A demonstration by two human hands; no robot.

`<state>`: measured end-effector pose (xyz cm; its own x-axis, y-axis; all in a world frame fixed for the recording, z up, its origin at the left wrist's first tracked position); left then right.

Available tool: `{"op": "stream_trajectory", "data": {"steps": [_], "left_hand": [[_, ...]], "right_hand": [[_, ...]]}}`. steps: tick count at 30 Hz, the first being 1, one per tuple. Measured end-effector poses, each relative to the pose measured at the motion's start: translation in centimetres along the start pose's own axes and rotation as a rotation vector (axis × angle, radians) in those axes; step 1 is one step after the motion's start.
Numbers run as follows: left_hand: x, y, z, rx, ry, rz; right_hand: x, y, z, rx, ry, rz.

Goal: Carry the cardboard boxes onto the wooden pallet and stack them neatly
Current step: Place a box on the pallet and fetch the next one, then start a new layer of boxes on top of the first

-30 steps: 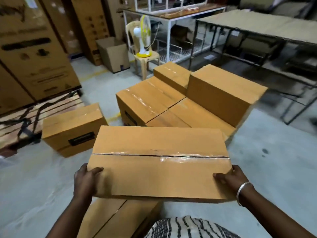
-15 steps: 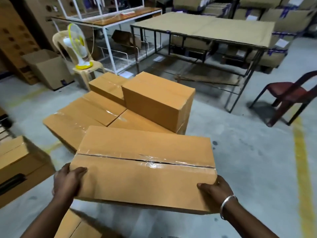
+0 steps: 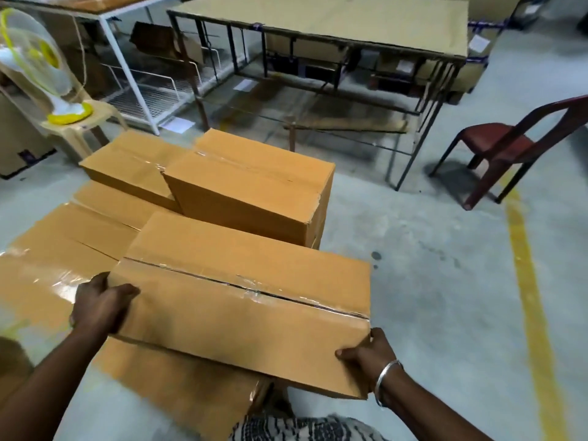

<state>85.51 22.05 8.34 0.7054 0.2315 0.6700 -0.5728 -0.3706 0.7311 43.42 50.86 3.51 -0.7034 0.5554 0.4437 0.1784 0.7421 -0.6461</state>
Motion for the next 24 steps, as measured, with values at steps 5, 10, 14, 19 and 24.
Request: {"op": "stream_trajectory", "data": {"steps": [5,10,14,19,24], "left_hand": [[-4.3,3.1,6.9,-0.083,-0.081,0.059],[-8.1,2.8,14.3,-0.042,-0.179,0.201],[-10.3,1.6,16.7,0.089,-0.243,0.294],[-13.3,-2.4,12.5,0.105,-0.300,0.434],[-14.8,-3.3,-1.5,0.170,-0.117,0.406]], "right_hand": [[-4.7,-4.8,4.7,-0.022,0.003,-0.072],[-9.2,-7.3,7.8,-0.083,-0.092,-0.115],[-11.7,-7.2,10.2,-0.154,-0.172,-0.062],[-13.8,-7.1,12.9,-0.163,-0.256,-0.113],[-13.1,-10.0,17.6,0.112,-0.334,-0.371]]}}
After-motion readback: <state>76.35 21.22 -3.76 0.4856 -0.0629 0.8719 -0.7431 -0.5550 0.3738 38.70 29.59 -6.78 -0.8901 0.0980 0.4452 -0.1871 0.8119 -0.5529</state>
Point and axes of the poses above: each hand's wrist, its own z-axis towards the middle knuckle, its own x-axis out of the back of the hand, y = z × x, the point moved 3 cm from there along z, towards the middle knuckle, and after that the axes turned 11 degrees about y, right-handed, at the moved point
